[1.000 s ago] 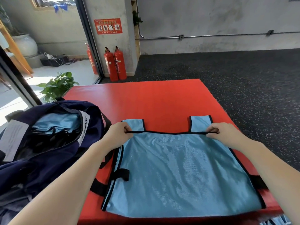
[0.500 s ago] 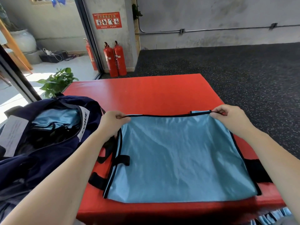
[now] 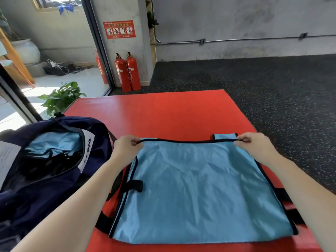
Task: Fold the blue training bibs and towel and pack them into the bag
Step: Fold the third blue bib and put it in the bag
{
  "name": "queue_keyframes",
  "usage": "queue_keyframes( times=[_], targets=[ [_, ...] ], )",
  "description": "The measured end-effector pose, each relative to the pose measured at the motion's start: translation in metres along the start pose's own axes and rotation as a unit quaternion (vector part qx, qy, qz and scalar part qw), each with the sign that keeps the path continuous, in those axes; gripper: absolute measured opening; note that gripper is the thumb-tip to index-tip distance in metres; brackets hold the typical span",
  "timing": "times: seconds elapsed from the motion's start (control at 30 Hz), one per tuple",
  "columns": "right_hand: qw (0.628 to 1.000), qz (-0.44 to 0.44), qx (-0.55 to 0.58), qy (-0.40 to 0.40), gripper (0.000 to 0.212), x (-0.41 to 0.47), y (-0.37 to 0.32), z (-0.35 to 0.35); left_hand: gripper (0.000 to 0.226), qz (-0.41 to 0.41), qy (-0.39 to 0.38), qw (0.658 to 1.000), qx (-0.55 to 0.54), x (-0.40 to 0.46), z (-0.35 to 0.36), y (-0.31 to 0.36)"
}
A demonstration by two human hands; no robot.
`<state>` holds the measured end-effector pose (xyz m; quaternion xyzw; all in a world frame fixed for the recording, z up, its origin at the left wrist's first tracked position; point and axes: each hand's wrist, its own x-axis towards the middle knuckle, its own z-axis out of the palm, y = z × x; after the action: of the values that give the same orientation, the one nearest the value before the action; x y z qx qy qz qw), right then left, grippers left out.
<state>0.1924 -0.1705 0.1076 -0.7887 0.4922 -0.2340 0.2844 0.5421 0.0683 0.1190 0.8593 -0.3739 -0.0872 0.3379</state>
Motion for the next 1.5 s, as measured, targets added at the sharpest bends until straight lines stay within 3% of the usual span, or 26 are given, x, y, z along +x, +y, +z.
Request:
queue_keyframes(
  times=[0.13, 0.23, 0.37, 0.53, 0.87, 0.97, 1.3, 1.43, 1.5],
  targets=[
    [1.000, -0.009, -0.021, 0.001, 0.011, 0.004, 0.004, 0.000, 0.012, -0.007, 0.007, 1.000, 0.021, 0.001, -0.003, 0.001],
    [0.999, -0.016, 0.017, 0.029, 0.009, 0.009, -0.003, -0.003, 0.023, -0.012, 0.020, 0.999, 0.024, 0.005, -0.005, 0.003],
    [0.995, -0.035, 0.064, 0.068, 0.006, 0.013, -0.009, 0.002, 0.020, -0.022, 0.048, 0.999, 0.004, 0.007, -0.003, 0.005],
    [1.000, 0.023, 0.007, -0.004, 0.011, 0.019, -0.001, 0.014, 0.014, -0.046, 0.026, 0.998, 0.040, 0.012, 0.004, -0.004],
    [0.990, -0.045, 0.090, 0.099, 0.010, 0.026, -0.014, 0.012, 0.009, -0.026, 0.093, 0.994, -0.041, 0.019, 0.003, -0.002],
    [0.997, -0.016, 0.055, 0.055, 0.014, 0.030, -0.008, 0.022, 0.015, -0.042, 0.072, 0.995, -0.047, 0.022, 0.007, -0.010],
    [0.998, -0.039, -0.017, 0.053, 0.020, 0.021, -0.005, 0.028, 0.040, 0.011, 0.009, 0.994, 0.108, 0.022, 0.012, -0.020],
    [0.987, -0.105, -0.106, 0.049, 0.024, -0.003, -0.020, 0.030, 0.052, 0.067, 0.049, 0.973, 0.216, -0.001, 0.010, -0.006],
    [0.982, -0.136, -0.121, 0.041, 0.024, -0.023, -0.032, 0.031, 0.054, 0.102, 0.058, 0.970, 0.212, -0.019, 0.010, 0.002]
  ],
)
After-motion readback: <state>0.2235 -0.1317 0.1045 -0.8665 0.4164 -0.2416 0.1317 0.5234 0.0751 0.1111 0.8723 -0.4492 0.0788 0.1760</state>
